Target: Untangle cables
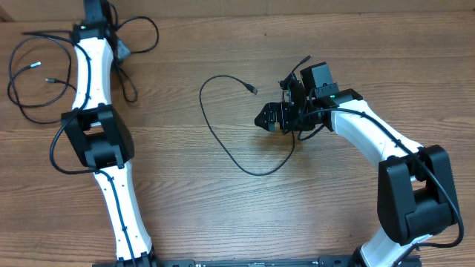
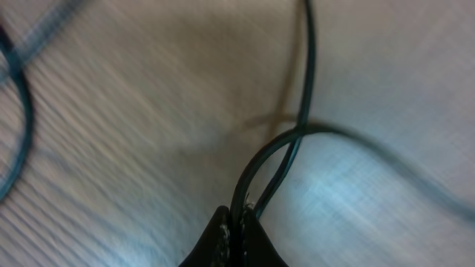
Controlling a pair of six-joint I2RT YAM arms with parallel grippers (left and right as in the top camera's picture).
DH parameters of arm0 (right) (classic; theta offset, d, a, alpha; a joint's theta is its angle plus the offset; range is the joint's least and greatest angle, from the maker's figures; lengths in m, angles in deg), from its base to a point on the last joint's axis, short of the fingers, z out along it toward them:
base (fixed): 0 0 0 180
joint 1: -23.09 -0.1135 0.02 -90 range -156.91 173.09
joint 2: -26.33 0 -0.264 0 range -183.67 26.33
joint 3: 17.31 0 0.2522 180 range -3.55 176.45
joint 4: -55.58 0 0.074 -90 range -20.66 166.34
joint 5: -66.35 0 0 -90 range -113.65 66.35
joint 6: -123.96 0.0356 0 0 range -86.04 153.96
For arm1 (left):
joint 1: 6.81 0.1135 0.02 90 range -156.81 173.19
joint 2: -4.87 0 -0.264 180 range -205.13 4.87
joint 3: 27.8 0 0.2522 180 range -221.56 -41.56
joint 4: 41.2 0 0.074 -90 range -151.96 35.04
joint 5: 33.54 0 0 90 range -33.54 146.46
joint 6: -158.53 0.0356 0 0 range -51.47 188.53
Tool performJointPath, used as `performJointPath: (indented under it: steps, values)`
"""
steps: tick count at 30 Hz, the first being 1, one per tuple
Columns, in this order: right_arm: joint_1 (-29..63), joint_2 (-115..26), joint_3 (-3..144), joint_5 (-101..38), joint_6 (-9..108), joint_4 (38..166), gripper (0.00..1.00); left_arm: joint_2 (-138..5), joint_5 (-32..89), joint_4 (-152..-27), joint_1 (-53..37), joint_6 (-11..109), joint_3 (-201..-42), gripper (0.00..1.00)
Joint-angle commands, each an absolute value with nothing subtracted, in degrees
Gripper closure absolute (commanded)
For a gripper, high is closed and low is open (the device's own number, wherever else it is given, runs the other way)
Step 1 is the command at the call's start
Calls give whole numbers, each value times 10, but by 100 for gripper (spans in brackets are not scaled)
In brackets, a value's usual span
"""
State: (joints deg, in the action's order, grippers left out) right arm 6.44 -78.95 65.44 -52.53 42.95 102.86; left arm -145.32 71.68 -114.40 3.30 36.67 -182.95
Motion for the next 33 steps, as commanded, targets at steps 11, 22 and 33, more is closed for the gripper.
performJointPath:
  steps: [11, 22, 33]
  values:
    - [63, -784, 651, -521, 428, 1026, 0, -1398, 649, -1196, 30, 504, -1896, 0]
    - [63, -784, 651, -521, 428, 1026, 0, -1278, 285, -1233, 12, 655, -1918, 0]
    - [63, -784, 651, -499, 428, 1019, 0, -1289, 418, -1417, -112, 709, -1916, 0]
